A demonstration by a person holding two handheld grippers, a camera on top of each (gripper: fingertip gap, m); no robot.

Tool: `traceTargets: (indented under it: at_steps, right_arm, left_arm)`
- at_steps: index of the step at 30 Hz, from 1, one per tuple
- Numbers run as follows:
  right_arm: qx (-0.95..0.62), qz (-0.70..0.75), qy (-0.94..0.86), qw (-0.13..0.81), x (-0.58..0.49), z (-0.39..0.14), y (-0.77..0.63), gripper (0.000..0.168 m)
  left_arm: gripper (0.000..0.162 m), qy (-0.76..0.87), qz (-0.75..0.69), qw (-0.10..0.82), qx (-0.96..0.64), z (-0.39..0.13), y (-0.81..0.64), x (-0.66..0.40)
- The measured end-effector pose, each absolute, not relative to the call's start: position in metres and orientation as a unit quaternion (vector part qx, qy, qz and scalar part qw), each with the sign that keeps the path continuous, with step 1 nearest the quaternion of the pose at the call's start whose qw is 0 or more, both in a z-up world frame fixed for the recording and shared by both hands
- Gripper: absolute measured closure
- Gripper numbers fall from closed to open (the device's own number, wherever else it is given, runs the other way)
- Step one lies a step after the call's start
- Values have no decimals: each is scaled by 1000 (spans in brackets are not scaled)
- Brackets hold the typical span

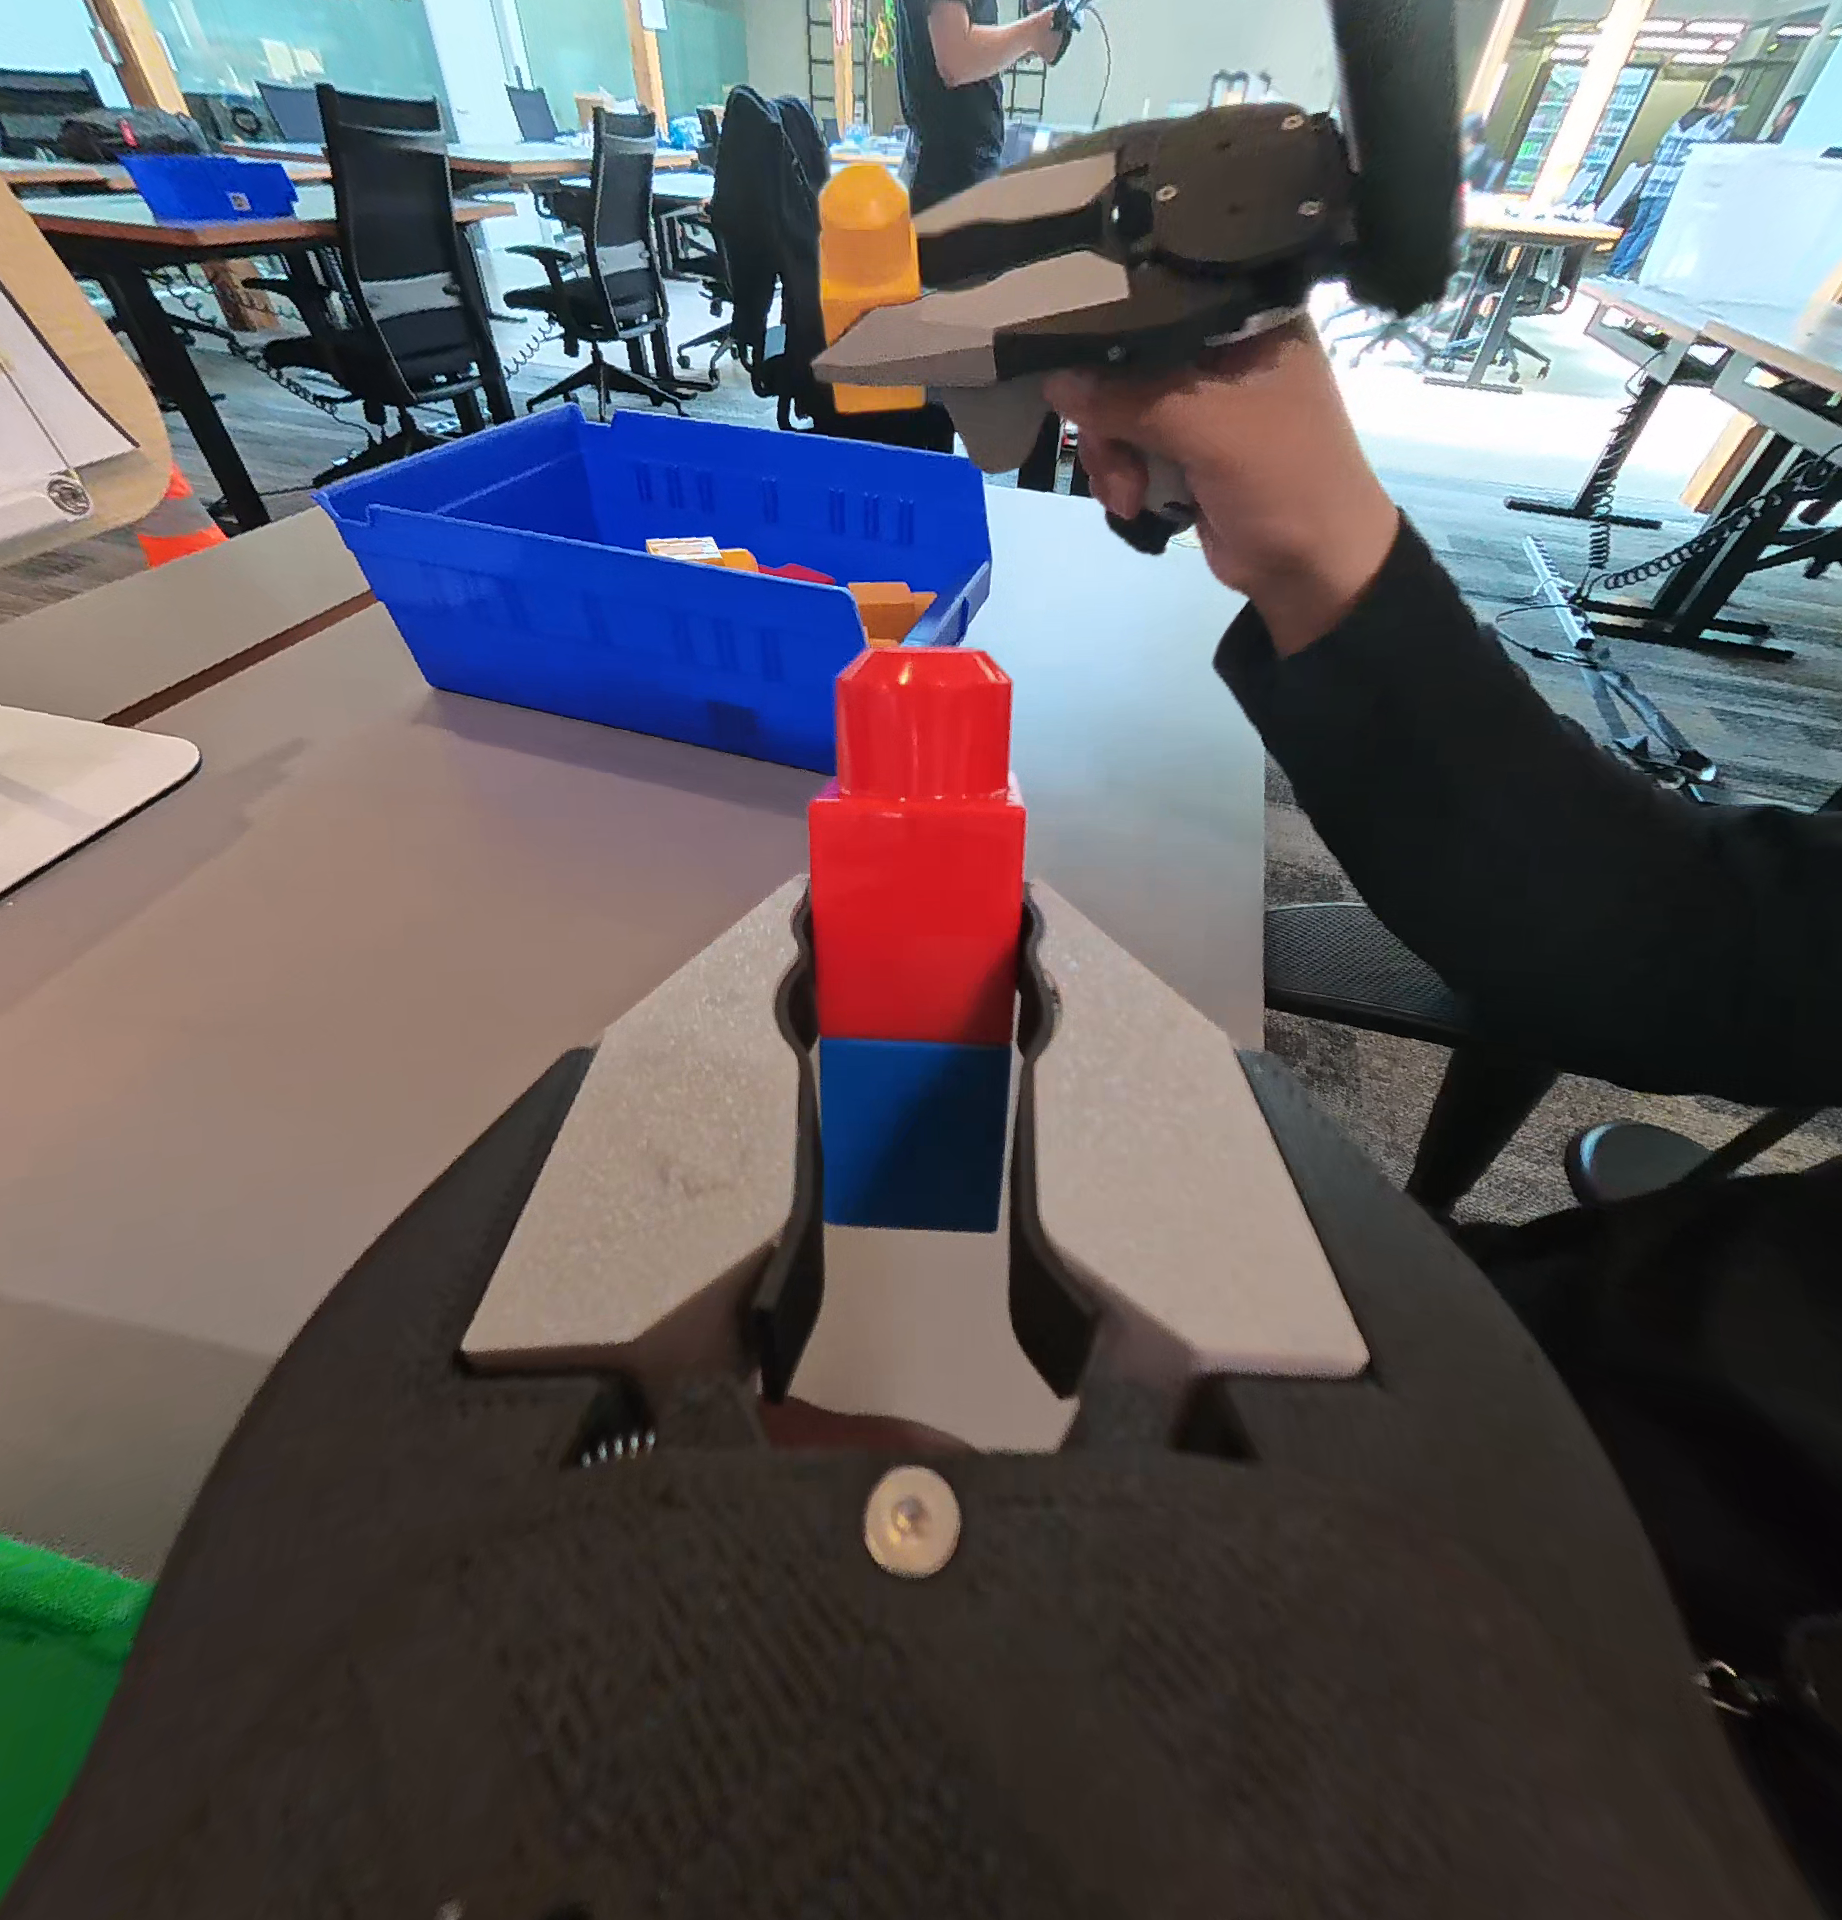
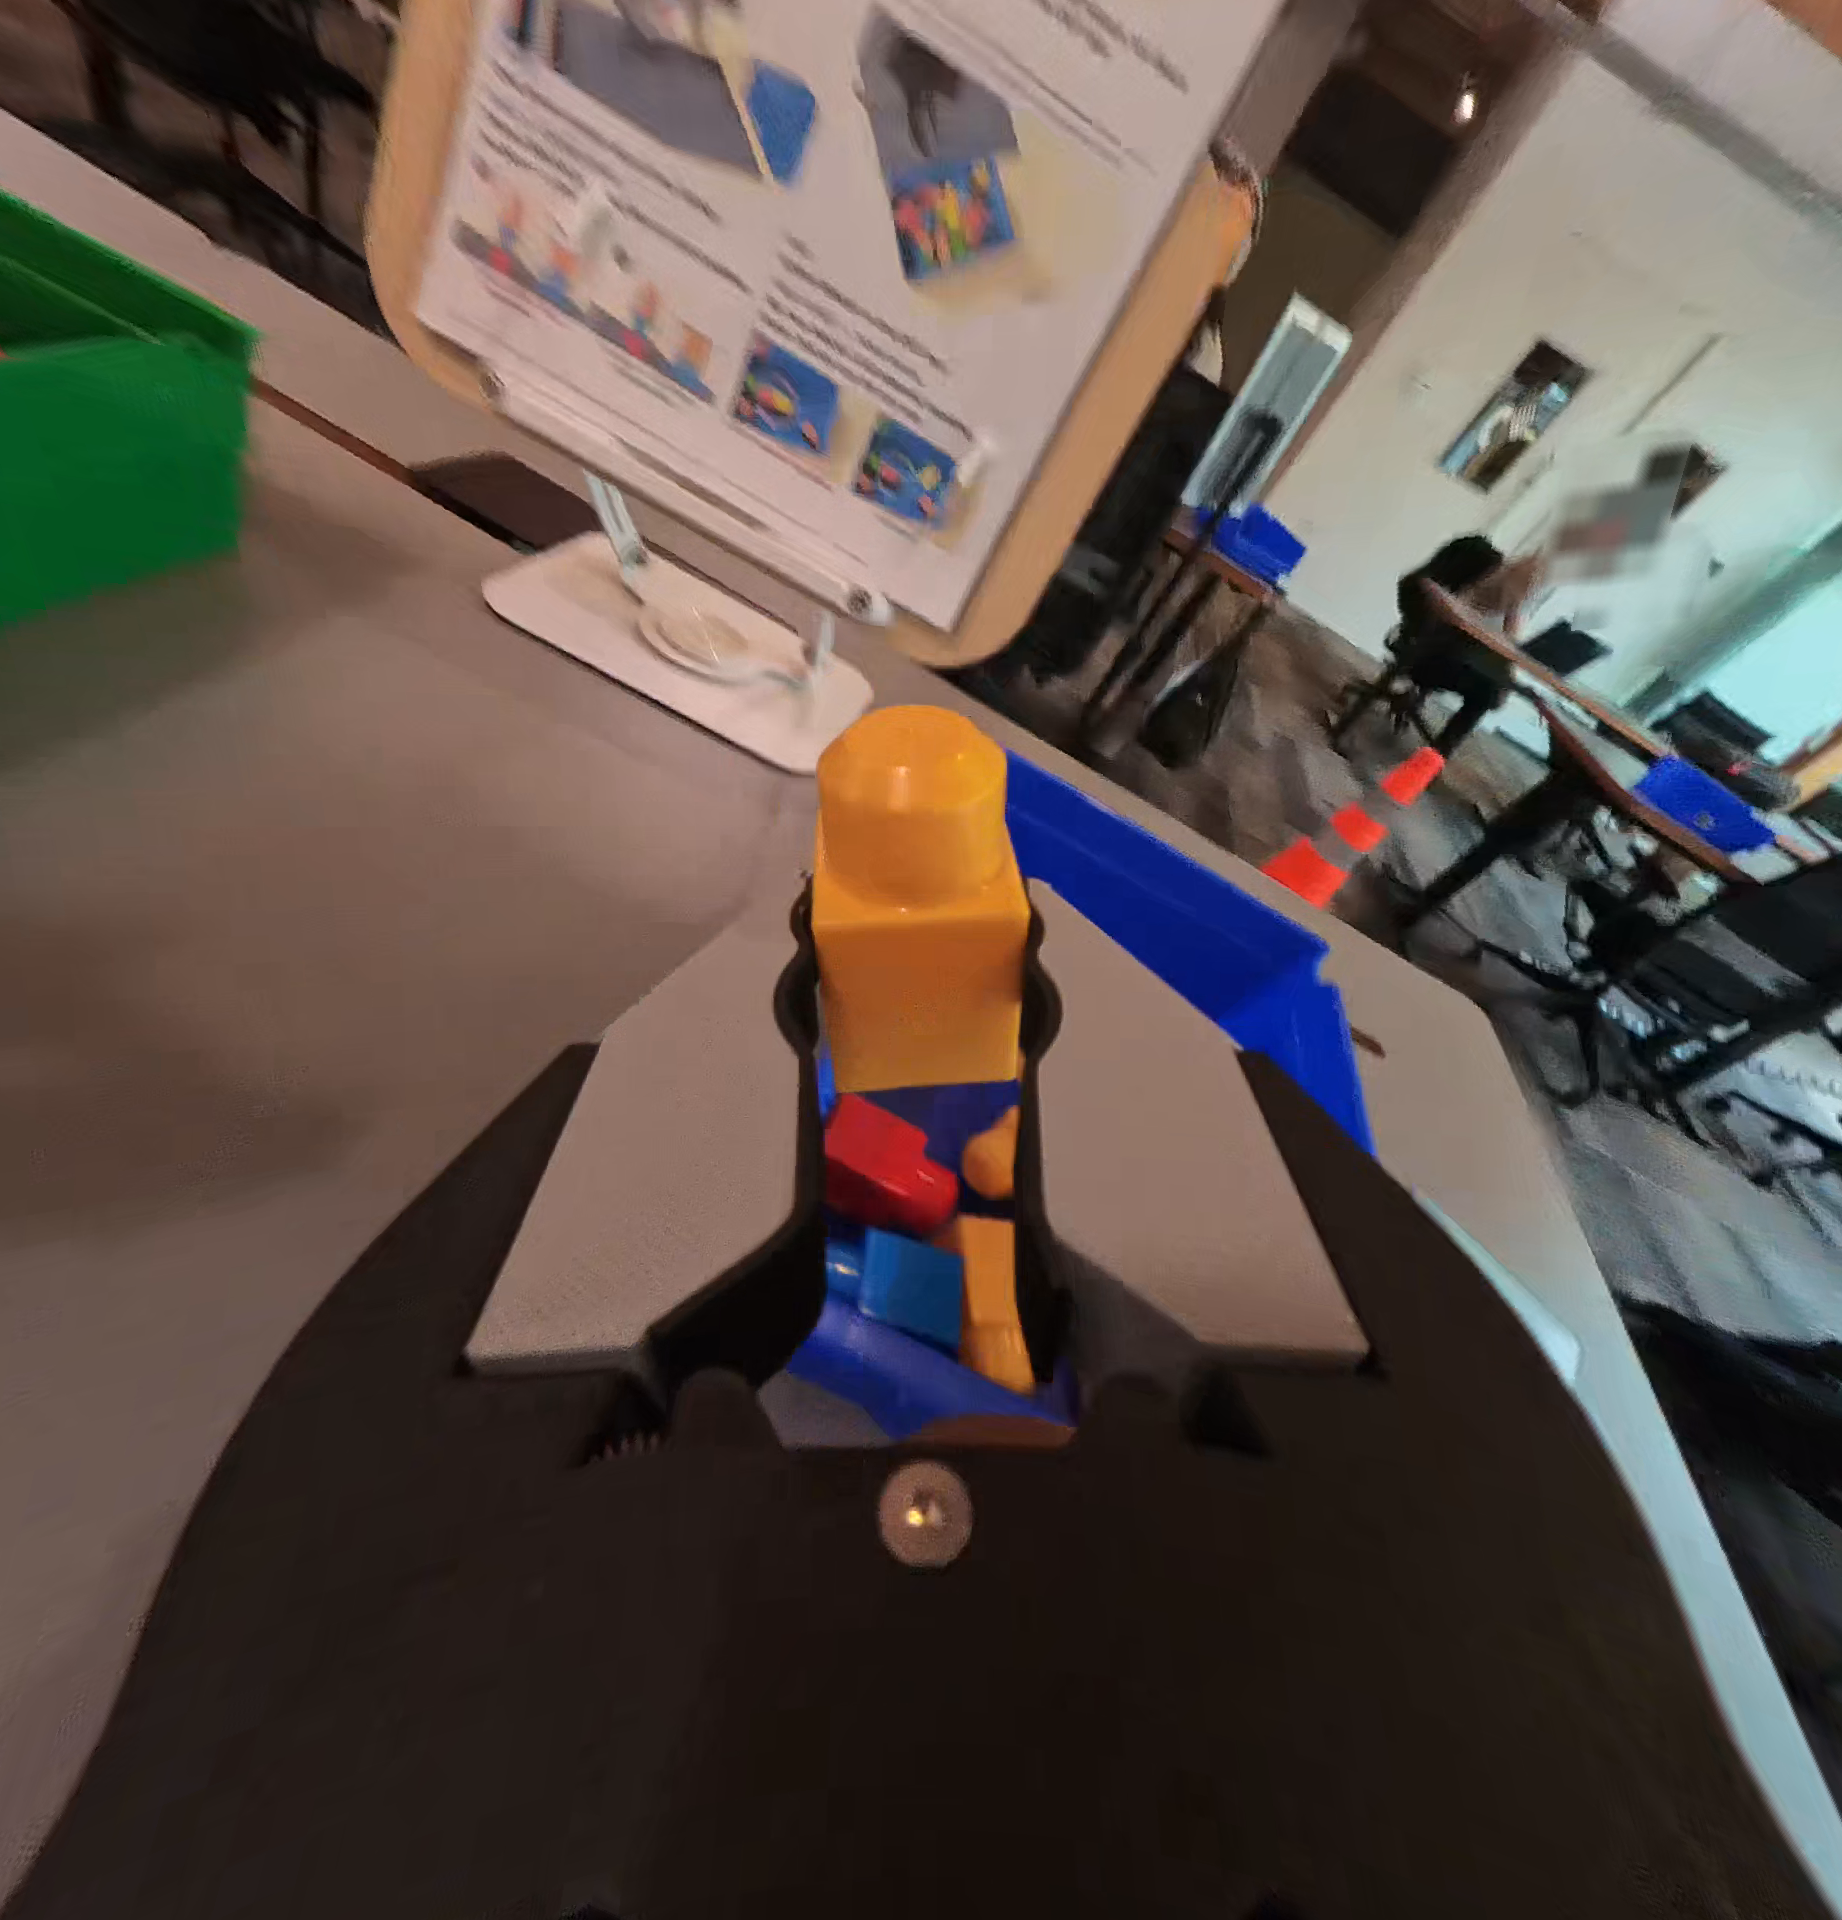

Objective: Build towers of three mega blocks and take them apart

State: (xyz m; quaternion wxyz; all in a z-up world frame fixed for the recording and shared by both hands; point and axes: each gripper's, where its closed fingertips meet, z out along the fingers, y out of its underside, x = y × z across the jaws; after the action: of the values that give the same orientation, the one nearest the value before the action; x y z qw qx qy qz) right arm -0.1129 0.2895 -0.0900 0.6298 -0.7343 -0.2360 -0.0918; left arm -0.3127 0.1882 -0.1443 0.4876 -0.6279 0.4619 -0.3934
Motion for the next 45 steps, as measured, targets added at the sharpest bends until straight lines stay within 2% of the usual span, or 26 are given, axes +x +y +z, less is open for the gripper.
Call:
traceTargets:
  at_steps: [9, 14, 18, 20, 23, 27, 32, 35, 37, 39, 42, 45]
  right_arm:
    - [-832, -120, -146, 522, -18, -157, 312, 134]
    - [-845, -91, -111, 515, -10, -178, 325, 127]
    - [-834, -70, -110, 536, -14, -166, 321, 127]
    - [-822, -17, -121, 556, -33, -153, 316, 127]
    - [-787, 151, -183, 569, -101, -129, 298, 123]
    - [-698, 387, -325, 508, -218, -102, 236, 105]
    - [-622, 456, -438, 462, -307, -100, 181, 101]
    - [-629, 442, -460, 445, -328, -115, 175, 108]
    - [-615, 455, -466, 445, -332, -112, 169, 133]
    - [-604, 469, -455, 456, -333, -106, 170, 142]
    - [-609, 466, -447, 461, -332, -105, 173, 142]
    - [-604, 474, -420, 484, -325, -93, 179, 142]
  left_arm:
    - [128, 462, -387, 482, -637, -152, 191, -308]
    - [128, 463, -382, 476, -643, -158, 192, -305]
    - [128, 464, -384, 476, -641, -157, 191, -304]
    - [127, 465, -384, 474, -641, -158, 191, -304]
    - [127, 468, -382, 471, -642, -160, 190, -303]
    - [128, 474, -390, 474, -632, -157, 185, -300]
    - [128, 487, -422, 470, -603, -148, 171, -299]
    - [128, 489, -425, 472, -597, -143, 167, -300]
    - [128, 487, -425, 476, -596, -141, 167, -300]
    - [128, 485, -429, 477, -594, -139, 166, -300]
    - [127, 474, -432, 478, -600, -138, 169, -301]
    - [118, 477, -429, 464, -611, -146, 171, -302]
